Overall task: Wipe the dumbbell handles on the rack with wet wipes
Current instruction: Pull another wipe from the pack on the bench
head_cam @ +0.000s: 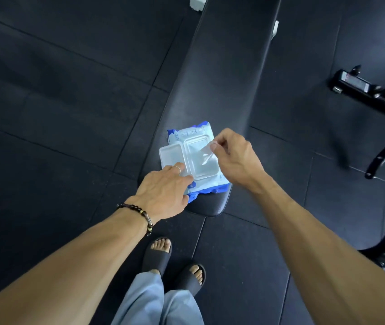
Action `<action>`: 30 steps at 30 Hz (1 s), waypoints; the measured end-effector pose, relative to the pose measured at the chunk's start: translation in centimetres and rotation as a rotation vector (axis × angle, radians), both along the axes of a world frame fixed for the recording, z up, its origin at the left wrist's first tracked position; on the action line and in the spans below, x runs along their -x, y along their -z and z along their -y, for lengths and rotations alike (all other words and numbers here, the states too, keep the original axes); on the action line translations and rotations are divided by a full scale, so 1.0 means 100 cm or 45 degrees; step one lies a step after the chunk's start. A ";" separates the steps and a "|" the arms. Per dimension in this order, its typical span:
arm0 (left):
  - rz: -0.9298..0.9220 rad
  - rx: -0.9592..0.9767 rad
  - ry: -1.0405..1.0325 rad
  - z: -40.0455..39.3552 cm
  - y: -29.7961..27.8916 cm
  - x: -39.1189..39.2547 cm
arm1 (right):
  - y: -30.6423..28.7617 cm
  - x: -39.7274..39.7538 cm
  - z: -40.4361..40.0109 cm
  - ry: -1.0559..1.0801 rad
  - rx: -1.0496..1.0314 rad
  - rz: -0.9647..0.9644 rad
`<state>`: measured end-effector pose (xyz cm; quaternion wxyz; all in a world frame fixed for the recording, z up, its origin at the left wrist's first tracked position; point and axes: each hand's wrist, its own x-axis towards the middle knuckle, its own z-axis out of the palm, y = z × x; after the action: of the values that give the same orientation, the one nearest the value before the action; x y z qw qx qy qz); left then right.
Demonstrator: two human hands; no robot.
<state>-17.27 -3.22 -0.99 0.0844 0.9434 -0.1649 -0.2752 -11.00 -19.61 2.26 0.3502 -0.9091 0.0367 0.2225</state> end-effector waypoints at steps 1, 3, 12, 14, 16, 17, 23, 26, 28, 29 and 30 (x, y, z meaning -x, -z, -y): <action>-0.019 -0.010 0.005 0.000 -0.001 -0.001 | -0.006 -0.001 0.002 0.037 -0.028 0.010; -0.068 -0.027 0.021 0.001 -0.005 -0.003 | -0.016 0.001 0.007 0.121 -0.108 0.019; 0.118 -0.022 -0.066 0.013 -0.011 0.001 | -0.016 0.018 0.005 0.474 -0.287 -0.073; 0.080 0.013 -0.070 0.013 -0.008 0.002 | -0.014 0.018 0.006 0.566 -0.320 -0.093; 0.007 -0.002 -0.040 0.013 -0.011 0.002 | -0.018 0.018 0.009 0.664 -0.315 -0.049; 0.007 -0.010 -0.031 0.013 -0.014 0.001 | -0.023 0.017 0.011 0.676 -0.287 -0.023; 0.294 0.140 -0.318 0.025 -0.073 -0.006 | -0.077 0.022 0.037 0.611 -0.303 -0.220; 0.128 0.579 -0.478 0.044 -0.113 -0.004 | -0.108 0.042 0.057 0.600 -0.472 -0.297; -0.178 0.819 -0.356 0.065 -0.137 0.000 | -0.132 0.058 0.071 0.627 -0.601 -0.318; -0.267 0.851 -0.275 0.077 -0.146 0.002 | -0.141 0.065 0.080 0.654 -0.630 -0.312; -0.316 0.874 -0.226 0.089 -0.152 0.005 | -0.150 0.073 0.090 0.702 -0.636 -0.286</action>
<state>-17.74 -12.10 14.17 0.4386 0.8303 -0.1538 -0.3077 -18.28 -28.64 17.25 0.6012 -0.7219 0.2625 0.2205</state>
